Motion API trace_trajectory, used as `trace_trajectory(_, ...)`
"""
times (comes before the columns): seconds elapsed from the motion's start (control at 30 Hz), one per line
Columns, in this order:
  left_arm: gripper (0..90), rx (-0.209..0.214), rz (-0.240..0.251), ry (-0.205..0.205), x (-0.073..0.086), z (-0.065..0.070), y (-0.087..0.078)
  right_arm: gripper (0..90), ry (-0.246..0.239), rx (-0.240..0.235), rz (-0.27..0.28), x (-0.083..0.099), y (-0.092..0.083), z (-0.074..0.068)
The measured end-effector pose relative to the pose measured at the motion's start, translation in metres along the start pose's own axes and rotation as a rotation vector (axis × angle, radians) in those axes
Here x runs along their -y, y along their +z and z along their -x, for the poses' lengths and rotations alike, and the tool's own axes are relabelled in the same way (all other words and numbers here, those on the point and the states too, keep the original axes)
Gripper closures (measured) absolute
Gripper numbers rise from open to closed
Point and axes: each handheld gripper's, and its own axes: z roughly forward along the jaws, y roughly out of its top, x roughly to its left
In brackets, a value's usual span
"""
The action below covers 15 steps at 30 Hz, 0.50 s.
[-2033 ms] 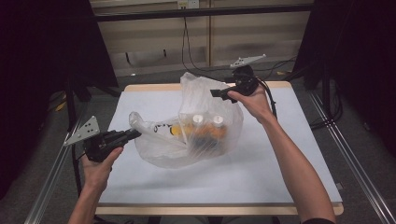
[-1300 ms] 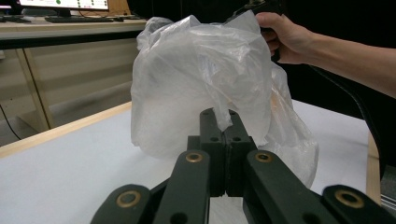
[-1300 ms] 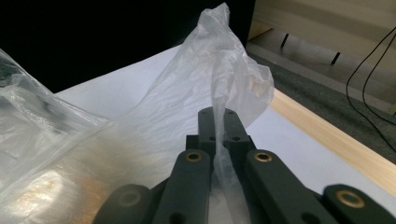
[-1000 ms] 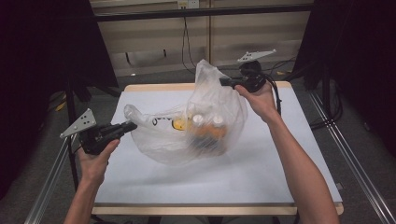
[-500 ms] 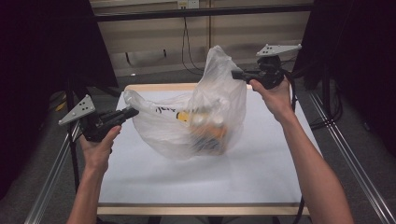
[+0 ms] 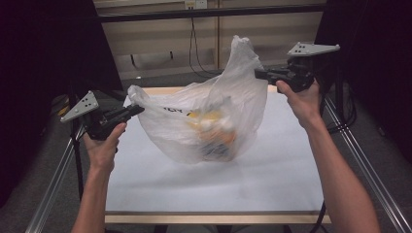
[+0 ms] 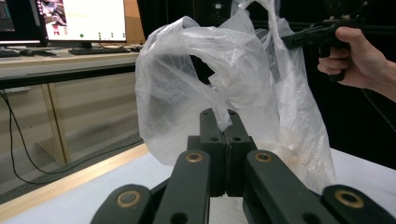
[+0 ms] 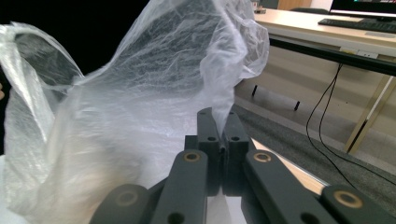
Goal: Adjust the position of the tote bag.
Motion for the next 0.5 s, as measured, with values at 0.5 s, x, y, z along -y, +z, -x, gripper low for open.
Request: trace_trajectory(0.5, 89.7, -0.019, -0.015, 0.007, 0.002, -0.005, -0.005, 90.0, 0.028, 0.077, 0.014, 0.03, -0.053, 0.01)
